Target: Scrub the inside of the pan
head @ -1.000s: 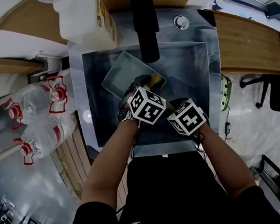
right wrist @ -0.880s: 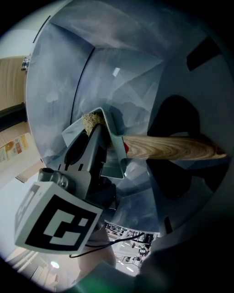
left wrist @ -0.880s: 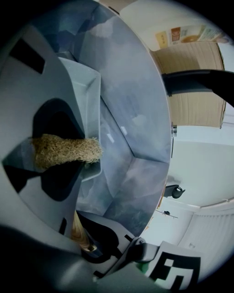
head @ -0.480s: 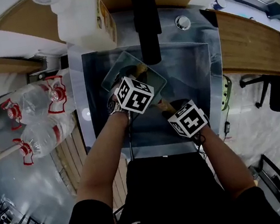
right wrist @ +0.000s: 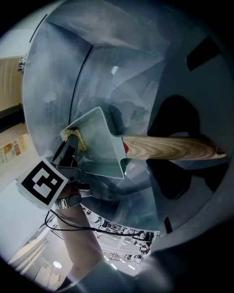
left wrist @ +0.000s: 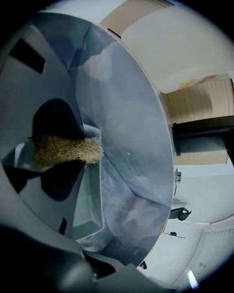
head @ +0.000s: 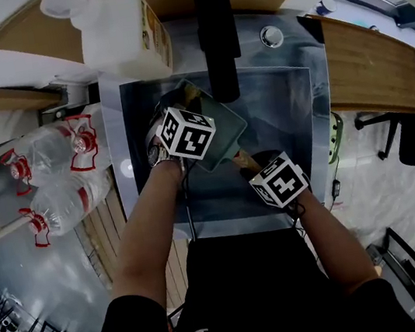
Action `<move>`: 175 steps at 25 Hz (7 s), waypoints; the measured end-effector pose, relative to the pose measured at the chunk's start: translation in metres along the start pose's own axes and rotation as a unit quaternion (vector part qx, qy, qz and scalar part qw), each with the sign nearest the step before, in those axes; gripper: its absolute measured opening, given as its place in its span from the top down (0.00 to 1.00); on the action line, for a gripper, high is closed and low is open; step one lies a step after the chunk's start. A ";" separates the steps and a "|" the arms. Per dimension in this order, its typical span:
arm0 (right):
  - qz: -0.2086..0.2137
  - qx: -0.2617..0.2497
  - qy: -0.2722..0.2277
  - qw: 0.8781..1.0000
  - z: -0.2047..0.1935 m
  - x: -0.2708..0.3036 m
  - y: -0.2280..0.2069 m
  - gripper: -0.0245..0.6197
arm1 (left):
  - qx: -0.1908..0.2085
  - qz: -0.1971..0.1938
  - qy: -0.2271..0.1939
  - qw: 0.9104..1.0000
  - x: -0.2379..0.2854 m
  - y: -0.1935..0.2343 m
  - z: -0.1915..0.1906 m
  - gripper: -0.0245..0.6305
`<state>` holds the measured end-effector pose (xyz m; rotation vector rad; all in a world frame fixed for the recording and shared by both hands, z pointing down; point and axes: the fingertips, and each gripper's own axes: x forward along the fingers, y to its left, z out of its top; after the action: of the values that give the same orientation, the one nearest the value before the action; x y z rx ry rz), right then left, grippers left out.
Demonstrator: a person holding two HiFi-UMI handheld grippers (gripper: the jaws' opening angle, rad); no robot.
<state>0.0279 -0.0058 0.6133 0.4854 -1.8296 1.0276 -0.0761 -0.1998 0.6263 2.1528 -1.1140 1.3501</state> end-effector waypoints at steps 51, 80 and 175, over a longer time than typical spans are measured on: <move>-0.006 -0.013 -0.007 1.000 0.001 0.000 0.000 0.71 | 0.173 -0.003 -0.021 0.985 -0.026 -0.050 0.023 0.74; -0.010 -0.012 -0.013 1.000 0.001 -0.001 -0.002 0.71 | 0.539 -0.098 -0.096 0.831 -0.072 -0.143 -0.033 0.75; -0.009 -0.149 -0.370 0.917 0.041 -0.193 0.143 0.95 | -0.216 -0.051 -0.302 0.927 -0.361 -0.143 -0.073 0.75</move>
<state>-0.0024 0.0222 0.3733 0.7694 -2.5898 0.5501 -0.0912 0.0909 0.3595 2.2806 -1.3284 0.3245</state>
